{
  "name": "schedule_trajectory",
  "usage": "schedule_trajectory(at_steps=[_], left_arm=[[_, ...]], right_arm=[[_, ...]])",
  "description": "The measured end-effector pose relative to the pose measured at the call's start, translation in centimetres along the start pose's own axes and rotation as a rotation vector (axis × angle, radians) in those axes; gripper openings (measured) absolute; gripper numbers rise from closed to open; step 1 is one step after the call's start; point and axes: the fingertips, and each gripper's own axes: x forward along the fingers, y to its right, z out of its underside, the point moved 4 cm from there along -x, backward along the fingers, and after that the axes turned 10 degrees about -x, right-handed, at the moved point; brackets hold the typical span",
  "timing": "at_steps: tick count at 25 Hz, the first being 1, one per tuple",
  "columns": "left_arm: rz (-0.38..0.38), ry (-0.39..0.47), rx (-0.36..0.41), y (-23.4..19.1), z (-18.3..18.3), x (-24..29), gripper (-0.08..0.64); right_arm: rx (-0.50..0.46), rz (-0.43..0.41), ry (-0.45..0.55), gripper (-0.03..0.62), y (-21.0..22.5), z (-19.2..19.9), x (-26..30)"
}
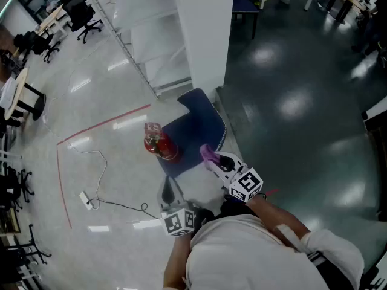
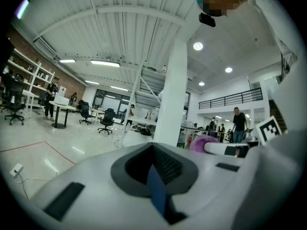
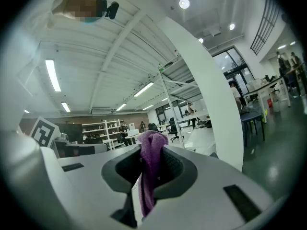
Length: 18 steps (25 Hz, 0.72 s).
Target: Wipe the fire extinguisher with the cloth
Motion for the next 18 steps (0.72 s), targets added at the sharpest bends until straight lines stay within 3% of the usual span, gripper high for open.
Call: schedule_trajectory(at_steps=[13,18], left_arm=[[0.003,-0.018,0.008,-0.6,0.3,0.2,0.005],[-0.004,-0.015,-0.014,-1.6,1.1,1.3,0.005]], right_arm=[[-0.012,-0.015,-0.043,0.067,0.2,1.4,1.3],[0.039,0.003,-0.099,0.066,1.7,5.2,4.5]])
